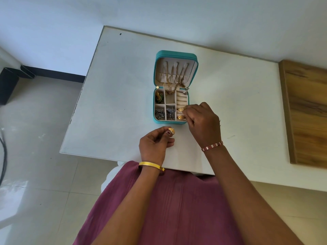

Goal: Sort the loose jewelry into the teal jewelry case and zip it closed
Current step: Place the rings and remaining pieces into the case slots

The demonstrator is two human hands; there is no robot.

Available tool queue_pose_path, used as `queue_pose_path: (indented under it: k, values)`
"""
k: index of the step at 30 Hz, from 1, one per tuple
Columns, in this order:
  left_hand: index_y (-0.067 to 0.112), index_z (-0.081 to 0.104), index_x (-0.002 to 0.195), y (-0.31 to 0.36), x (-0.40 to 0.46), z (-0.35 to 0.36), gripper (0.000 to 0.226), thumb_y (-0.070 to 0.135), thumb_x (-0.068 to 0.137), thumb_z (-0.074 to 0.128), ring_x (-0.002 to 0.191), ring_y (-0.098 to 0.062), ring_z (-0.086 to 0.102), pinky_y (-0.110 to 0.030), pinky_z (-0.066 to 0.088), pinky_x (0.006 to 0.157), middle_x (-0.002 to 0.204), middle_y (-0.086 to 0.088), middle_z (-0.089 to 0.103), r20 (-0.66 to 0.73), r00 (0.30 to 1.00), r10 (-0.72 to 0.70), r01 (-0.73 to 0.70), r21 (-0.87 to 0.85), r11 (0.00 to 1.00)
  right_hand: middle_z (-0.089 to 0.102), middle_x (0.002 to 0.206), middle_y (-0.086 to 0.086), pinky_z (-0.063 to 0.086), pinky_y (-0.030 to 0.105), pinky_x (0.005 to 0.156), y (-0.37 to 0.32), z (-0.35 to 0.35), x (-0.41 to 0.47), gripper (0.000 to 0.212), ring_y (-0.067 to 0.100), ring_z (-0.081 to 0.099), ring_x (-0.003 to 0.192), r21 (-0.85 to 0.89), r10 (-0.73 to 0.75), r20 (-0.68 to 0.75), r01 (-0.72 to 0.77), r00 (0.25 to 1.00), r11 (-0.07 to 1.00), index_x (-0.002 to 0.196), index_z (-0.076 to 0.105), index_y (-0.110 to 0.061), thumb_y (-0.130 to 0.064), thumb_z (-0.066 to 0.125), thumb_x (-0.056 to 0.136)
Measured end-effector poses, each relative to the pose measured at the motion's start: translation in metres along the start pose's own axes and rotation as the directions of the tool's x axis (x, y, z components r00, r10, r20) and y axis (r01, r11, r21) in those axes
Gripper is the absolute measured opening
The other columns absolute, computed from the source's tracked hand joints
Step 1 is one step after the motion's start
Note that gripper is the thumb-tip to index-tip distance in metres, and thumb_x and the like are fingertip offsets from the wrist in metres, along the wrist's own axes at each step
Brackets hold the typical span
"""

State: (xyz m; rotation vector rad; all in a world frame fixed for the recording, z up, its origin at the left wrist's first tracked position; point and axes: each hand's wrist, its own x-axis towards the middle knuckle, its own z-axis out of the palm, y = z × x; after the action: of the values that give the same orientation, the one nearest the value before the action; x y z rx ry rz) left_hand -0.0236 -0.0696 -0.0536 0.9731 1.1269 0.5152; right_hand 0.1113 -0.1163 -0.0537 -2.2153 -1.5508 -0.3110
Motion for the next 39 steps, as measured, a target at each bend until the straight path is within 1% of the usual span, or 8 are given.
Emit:
queue_pose_path:
  k: [8, 11, 15, 19, 24, 28, 32, 39]
  values:
    - [0.006, 0.065, 0.094, 0.001, 0.000, 0.001, 0.016, -0.002, 0.082, 0.059, 0.051, -0.004, 0.063, -0.016, 0.055, 0.056, 0.073, -0.004, 0.065, 0.001, 1.000, 0.003, -0.003, 0.002, 1.000, 0.071, 0.080, 0.010, 0.050, 0.024, 0.052, -0.006, 0.000, 0.003, 0.018, 0.028, 0.063, 0.073, -0.020, 0.044, 0.063, -0.042, 0.997, 0.999, 0.079, 0.071, -0.003, 0.006, 0.075, 0.064]
    - [0.007, 0.065, 0.095, 0.001, 0.001, 0.001, 0.016, -0.002, 0.082, 0.060, 0.051, -0.004, 0.064, -0.016, 0.055, 0.056, 0.072, -0.003, 0.065, 0.002, 1.000, 0.008, -0.008, -0.001, 1.000, 0.070, 0.087, 0.013, 0.051, 0.026, 0.060, -0.011, -0.004, 0.000, 0.017, 0.030, 0.062, 0.081, 0.069, 0.178, 0.025, -0.180, 0.984, 0.981, 0.087, 0.072, -0.001, 0.006, 0.067, 0.072]
    - [0.007, 0.066, 0.091, -0.001, 0.002, 0.000, 0.015, -0.001, 0.080, 0.062, 0.050, -0.004, 0.063, -0.016, 0.055, 0.055, 0.059, 0.006, 0.067, -0.010, 1.000, -0.002, 0.001, -0.018, 1.000, 0.067, 0.084, 0.008, 0.043, 0.019, 0.061, -0.034, -0.016, -0.023, 0.018, 0.017, 0.055, 0.066, 0.390, 0.515, -0.044, -0.460, 0.856, 0.798, 0.093, 0.071, -0.007, -0.005, 0.058, 0.080]
    - [0.007, 0.068, 0.090, -0.003, 0.003, -0.001, 0.014, -0.001, 0.080, 0.063, 0.053, -0.003, 0.064, -0.015, 0.055, 0.058, 0.055, 0.012, 0.068, 0.006, 1.000, 0.018, -0.017, -0.001, 1.000, 0.066, 0.085, 0.002, 0.042, 0.007, 0.058, -0.063, -0.019, -0.041, 0.014, 0.013, 0.056, 0.065, 0.577, 0.603, 0.191, -0.586, 0.774, 0.569, 0.093, 0.070, -0.013, -0.010, 0.067, 0.080]
    - [0.006, 0.069, 0.094, -0.005, 0.002, -0.002, 0.017, -0.001, 0.081, 0.062, 0.057, -0.002, 0.065, -0.015, 0.054, 0.061, 0.058, 0.016, 0.069, 0.036, 0.997, 0.062, -0.063, 0.048, 0.997, 0.069, 0.094, 0.004, 0.048, 0.016, 0.070, -0.063, -0.015, -0.037, 0.020, 0.014, 0.062, 0.079, 0.522, 0.562, 0.212, -0.579, 0.799, 0.627, 0.099, 0.070, -0.011, -0.009, 0.068, 0.080]
    - [0.014, 0.069, 0.091, -0.007, 0.003, -0.003, 0.020, -0.001, 0.080, 0.063, 0.056, -0.002, 0.064, -0.015, 0.054, 0.062, 0.058, 0.015, 0.068, 0.036, 0.997, 0.072, -0.074, 0.070, 0.995, 0.070, 0.089, 0.007, 0.049, 0.022, 0.069, -0.058, -0.014, -0.041, 0.017, 0.020, 0.063, 0.078, 0.472, 0.532, 0.180, -0.547, 0.827, 0.692, 0.095, 0.071, -0.009, -0.006, 0.068, 0.079]
    - [0.009, 0.068, 0.097, -0.006, 0.002, -0.001, 0.020, 0.000, 0.080, 0.063, 0.053, -0.002, 0.062, -0.014, 0.054, 0.059, 0.067, 0.005, 0.068, 0.024, 0.997, 0.077, -0.078, 0.059, 0.995, 0.071, 0.087, 0.009, 0.052, 0.031, 0.070, -0.054, -0.016, -0.035, 0.014, 0.022, 0.065, 0.080, 0.451, 0.503, 0.138, -0.506, 0.853, 0.735, 0.093, 0.071, -0.007, -0.007, 0.066, 0.080]
    - [0.007, 0.062, 0.107, -0.005, 0.004, 0.000, 0.021, 0.005, 0.088, 0.054, 0.051, -0.004, 0.062, -0.017, 0.055, 0.058, 0.074, -0.003, 0.066, -0.012, 0.999, 0.030, -0.030, -0.012, 0.999, 0.070, 0.087, 0.014, 0.043, 0.023, 0.069, -0.024, -0.018, 0.003, 0.016, 0.027, 0.062, 0.080, 0.244, 0.416, 0.025, -0.409, 0.909, 0.879, 0.095, 0.071, -0.004, -0.003, 0.063, 0.081]
